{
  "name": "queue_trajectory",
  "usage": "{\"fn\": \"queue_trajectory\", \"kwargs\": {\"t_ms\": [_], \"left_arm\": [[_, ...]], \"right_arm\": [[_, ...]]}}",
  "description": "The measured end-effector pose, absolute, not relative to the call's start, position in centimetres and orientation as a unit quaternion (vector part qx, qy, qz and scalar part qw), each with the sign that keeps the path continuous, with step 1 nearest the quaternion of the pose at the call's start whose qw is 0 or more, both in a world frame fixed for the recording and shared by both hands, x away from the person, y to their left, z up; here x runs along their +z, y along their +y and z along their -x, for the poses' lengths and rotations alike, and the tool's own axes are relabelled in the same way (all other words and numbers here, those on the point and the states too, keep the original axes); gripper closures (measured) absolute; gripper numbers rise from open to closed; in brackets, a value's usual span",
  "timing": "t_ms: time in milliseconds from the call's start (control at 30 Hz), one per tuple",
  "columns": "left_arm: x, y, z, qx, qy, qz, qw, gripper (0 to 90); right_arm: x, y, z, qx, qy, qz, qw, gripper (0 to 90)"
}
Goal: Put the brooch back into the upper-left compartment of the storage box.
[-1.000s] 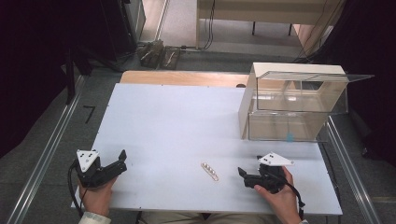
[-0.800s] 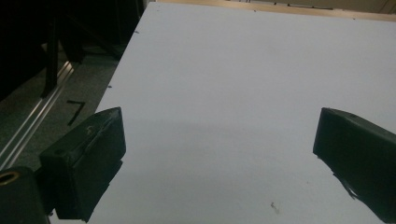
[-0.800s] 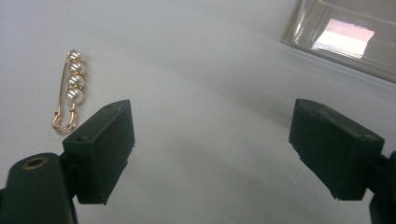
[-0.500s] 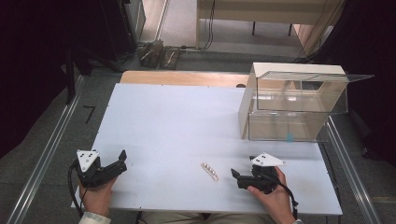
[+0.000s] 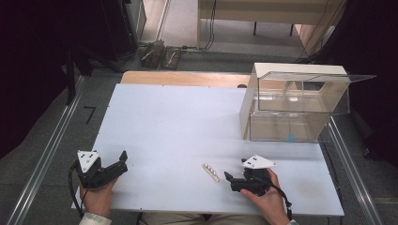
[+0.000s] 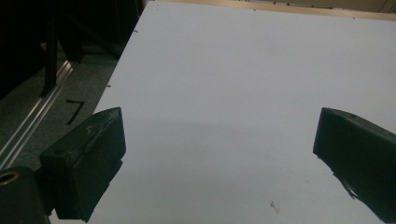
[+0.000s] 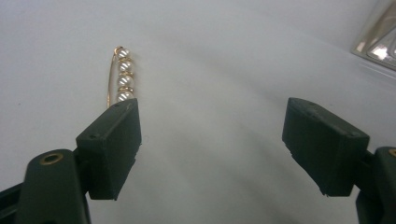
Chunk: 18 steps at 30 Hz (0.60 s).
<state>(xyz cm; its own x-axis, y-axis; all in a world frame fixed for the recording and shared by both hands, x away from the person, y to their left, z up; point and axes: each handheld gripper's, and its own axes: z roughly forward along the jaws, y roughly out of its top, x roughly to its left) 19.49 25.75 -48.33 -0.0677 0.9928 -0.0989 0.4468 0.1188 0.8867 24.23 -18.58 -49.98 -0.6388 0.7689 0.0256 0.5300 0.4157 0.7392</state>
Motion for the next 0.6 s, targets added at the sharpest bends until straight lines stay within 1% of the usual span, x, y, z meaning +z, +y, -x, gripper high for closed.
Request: {"fn": "queue_trajectory", "kwargs": {"t_ms": [100, 233, 267, 367, 467, 500, 600], "left_arm": [[-48.3, 25.8, -19.5, 0.353, 0.64, -0.563, 0.387, 1.6], [-48.3, 25.8, -19.5, 0.353, 0.641, -0.561, 0.387, 1.6], [-48.3, 25.8, -19.4, 0.352, 0.64, -0.562, 0.387, 1.7], [-48.3, 25.8, -19.4, 0.352, 0.64, -0.562, 0.387, 1.6], [-48.3, 25.8, -19.4, 0.352, 0.64, -0.563, 0.386, 1.6], [-48.3, 25.8, -19.4, 0.353, 0.64, -0.562, 0.387, 1.7], [-48.3, 25.8, -19.4, 0.352, 0.64, -0.562, 0.387, 1.6]], "right_arm": [[-50.0, -18.1, -24.1, 0.369, 0.828, -0.39, 0.16, 19.6], [-50.1, -17.4, -24.0, 0.367, 0.831, -0.388, 0.157, 22.7], [-50.0, -17.2, -23.9, 0.367, 0.832, -0.383, 0.159, 24.7], [-50.0, -16.9, -23.8, 0.367, 0.834, -0.381, 0.159, 25.7], [-50.1, -16.5, -23.7, 0.368, 0.837, -0.374, 0.158, 28.2], [-50.1, -16.2, -23.6, 0.369, 0.837, -0.371, 0.161, 31.6], [-50.2, -16.1, -23.6, 0.367, 0.84, -0.366, 0.162, 33.4]]}}
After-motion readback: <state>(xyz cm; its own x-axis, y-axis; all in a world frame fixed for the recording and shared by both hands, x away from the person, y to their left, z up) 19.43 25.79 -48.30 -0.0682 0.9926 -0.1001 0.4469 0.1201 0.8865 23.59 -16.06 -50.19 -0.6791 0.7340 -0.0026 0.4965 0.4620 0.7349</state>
